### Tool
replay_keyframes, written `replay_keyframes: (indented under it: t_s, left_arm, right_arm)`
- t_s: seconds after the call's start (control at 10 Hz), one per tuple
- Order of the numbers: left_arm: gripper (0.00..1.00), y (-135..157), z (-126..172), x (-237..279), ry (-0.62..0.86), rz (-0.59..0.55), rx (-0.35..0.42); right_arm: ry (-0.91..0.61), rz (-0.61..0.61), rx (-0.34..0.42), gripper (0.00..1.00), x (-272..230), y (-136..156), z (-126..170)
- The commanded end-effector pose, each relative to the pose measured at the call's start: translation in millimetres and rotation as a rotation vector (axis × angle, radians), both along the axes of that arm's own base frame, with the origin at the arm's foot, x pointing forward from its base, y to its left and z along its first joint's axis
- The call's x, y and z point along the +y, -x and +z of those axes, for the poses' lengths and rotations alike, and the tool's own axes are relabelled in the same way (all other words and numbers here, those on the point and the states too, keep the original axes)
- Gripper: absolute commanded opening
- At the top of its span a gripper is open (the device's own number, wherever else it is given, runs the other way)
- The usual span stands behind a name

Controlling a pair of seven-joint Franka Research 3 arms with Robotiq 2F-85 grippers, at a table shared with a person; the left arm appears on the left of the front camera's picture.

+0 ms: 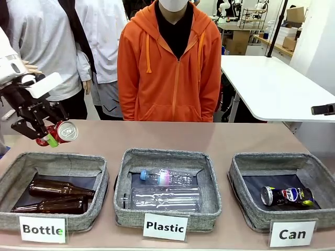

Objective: Sort the can waste into the basket.
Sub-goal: Pick up the can waste from the table and place it in the right Fabric basket.

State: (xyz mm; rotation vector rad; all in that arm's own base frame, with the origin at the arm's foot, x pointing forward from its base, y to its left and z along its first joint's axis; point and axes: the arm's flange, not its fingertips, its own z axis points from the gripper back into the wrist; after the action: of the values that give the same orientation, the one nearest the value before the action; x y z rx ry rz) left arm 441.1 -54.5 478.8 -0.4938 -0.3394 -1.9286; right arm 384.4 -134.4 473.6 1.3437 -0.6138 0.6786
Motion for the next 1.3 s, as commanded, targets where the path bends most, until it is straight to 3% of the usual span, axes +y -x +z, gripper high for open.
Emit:
replay_keyframes:
  t_s: [0.0, 0.1, 0.2, 0.3, 0.4, 0.6, 0.8, 0.9, 1.0, 1.1, 1.2]
  left_arm:
    - [0.30, 2.7, -2.6, 2.3, 0.016, 0.012, 0.010]
    - [0.30, -9.9, -9.8, -5.8, 0.102, 0.252, 0.207]
    - [0.30, -8.0, 2.4, -49.0, 0.157, 0.390, 0.298]
    - [0.30, -3.1, 28.8, -105.9, 0.368, 0.431, 0.302]
    - [0.30, 3.7, 48.6, -170.8, 0.407, 0.472, 0.325]
    - [0.30, 11.0, 68.0, -278.9, 0.358, 0.496, 0.423]
    - [0.30, 23.7, 55.8, -393.9, 0.218, 0.390, 0.468]
    - [0.30, 28.0, 46.9, -457.5, 0.163, 0.368, 0.477]
    - [0.30, 28.0, 38.0, -507.7, 0.138, 0.390, 0.456]
    - [0.30, 27.3, 28.5, -550.8, 0.109, 0.398, 0.435]
    - [0.30, 25.9, 19.3, -589.1, 0.078, 0.419, 0.364]
  right_arm:
    - [0.005, 0.018, -0.013, 1.00, -2.1, 2.1, 1.0]
    - [0.000, 0.000, 0.000, 1.00, 0.0, 0.0, 0.0]
    - [0.089, -0.023, 0.068, 1.00, -10.9, 26.9, 22.4]
    - [0.183, 0.013, 0.203, 1.00, -22.0, 45.3, 32.7]
    - [0.255, 0.029, 0.245, 1.00, -38.5, 60.5, 39.9]
    - [0.422, -0.248, 0.319, 1.00, -72.6, 84.0, 43.6]
    - [0.392, -0.398, 0.288, 1.00, -111.2, 103.2, 40.8]
    - [0.304, -0.541, 0.300, 1.00, -129.9, 101.9, 37.3]
    - [0.415, -0.343, 0.273, 1.00, -111.1, 105.7, 47.1]
    - [0.415, -0.343, 0.273, 1.00, -111.1, 105.7, 47.1]
    - [0.415, -0.343, 0.273, 1.00, -111.1, 105.7, 47.1]
